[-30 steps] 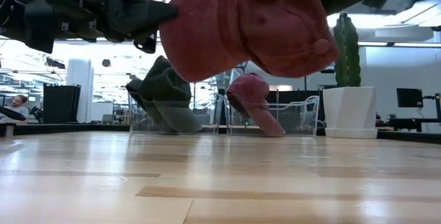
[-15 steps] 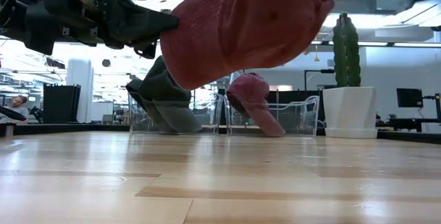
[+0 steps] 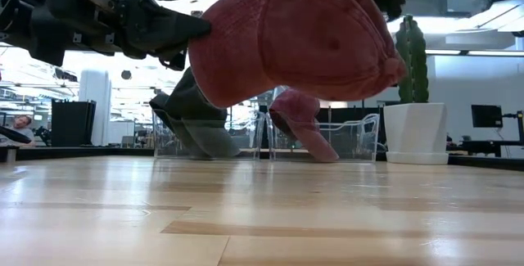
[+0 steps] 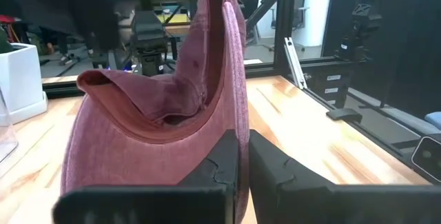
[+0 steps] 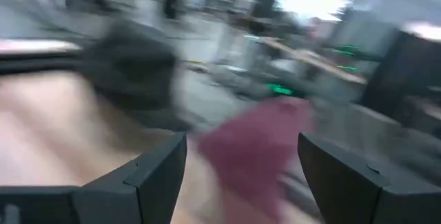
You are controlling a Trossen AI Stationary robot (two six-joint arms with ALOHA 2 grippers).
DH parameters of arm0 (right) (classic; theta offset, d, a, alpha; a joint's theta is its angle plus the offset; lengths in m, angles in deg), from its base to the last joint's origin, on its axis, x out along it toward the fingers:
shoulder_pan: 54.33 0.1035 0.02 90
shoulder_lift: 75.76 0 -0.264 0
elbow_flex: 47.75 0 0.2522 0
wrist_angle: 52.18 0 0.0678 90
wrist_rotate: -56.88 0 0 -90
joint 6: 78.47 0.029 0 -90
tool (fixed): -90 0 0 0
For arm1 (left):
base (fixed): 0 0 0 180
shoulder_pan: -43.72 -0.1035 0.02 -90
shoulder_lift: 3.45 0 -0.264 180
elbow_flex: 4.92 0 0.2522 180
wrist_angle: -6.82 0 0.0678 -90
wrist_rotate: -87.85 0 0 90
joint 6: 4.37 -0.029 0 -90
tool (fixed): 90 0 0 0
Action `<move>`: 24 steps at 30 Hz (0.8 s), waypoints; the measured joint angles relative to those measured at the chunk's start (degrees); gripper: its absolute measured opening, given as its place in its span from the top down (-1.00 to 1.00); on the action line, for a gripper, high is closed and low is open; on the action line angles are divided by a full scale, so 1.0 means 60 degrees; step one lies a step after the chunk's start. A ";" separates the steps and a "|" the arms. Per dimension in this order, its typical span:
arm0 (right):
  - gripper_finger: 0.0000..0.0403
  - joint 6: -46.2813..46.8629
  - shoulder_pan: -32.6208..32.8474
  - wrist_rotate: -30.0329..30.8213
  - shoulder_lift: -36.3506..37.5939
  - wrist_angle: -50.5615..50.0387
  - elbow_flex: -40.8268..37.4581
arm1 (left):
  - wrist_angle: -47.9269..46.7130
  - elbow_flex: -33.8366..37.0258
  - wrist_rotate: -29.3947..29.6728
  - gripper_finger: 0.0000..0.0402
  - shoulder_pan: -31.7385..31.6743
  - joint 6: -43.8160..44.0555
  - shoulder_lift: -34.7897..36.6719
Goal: Pick & Place hat
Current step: Put the red cap into the right transparent bin
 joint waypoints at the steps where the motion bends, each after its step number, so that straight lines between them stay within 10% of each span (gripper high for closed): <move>1: -0.34 0.0254 -0.0057 0.0574 0.0002 -0.0199 0.0000 | -0.0041 0.0000 -0.0009 0.93 -0.0003 0.0000 0.0000; 24: -0.34 -0.1244 0.1154 0.1632 0.0348 -0.1439 0.0009 | 0.0398 0.0000 0.0770 0.93 -0.0007 0.0036 0.0025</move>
